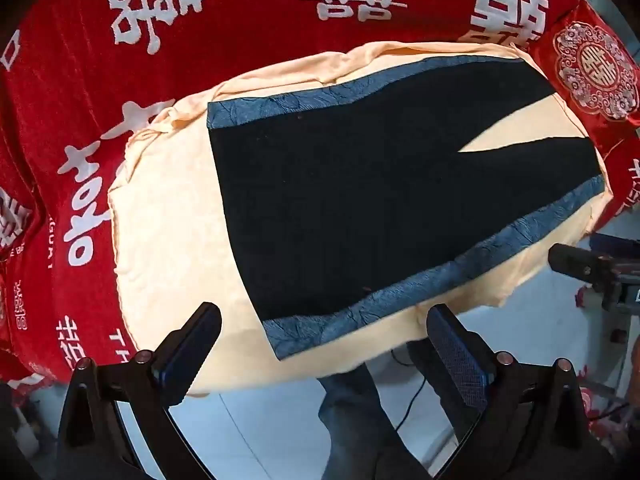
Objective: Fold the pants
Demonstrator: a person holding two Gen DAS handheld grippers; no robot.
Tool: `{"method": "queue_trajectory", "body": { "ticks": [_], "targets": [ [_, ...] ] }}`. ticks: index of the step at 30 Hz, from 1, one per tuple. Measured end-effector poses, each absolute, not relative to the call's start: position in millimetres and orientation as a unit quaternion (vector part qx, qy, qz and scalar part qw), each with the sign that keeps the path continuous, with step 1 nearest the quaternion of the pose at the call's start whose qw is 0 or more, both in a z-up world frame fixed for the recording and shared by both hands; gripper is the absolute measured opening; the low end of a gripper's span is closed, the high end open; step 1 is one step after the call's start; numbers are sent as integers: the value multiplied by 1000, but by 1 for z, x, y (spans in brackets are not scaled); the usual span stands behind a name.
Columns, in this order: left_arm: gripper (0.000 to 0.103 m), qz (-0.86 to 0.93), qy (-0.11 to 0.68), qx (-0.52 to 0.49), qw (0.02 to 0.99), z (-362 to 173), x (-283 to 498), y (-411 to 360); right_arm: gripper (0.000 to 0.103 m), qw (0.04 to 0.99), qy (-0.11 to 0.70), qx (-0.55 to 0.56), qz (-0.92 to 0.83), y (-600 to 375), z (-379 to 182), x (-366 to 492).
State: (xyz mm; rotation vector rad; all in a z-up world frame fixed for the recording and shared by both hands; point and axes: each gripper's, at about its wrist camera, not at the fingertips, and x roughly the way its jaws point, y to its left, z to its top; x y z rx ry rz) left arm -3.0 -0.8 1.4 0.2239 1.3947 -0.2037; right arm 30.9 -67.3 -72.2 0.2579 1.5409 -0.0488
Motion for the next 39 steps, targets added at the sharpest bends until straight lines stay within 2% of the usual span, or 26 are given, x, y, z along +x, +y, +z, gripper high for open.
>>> {"method": "queue_trajectory", "body": {
  "ticks": [3,8,10,22,39],
  "targets": [
    [103,-97,636,90,760,4,-12,-6,103,712,695,103,-13,-68,-66,31],
    [103,-98,626,143,760,17,-25,-54,103,699,705,115,-12,-65,-60,30],
    [103,-131,641,113,748,31,4,-29,103,697,706,124,-17,-75,-63,23],
    [103,-156,632,130,748,51,33,-54,103,712,685,143,-66,-101,-47,34],
    [103,-133,633,124,753,49,42,-50,103,709,689,128,-70,-109,-46,43]
  ]
}}
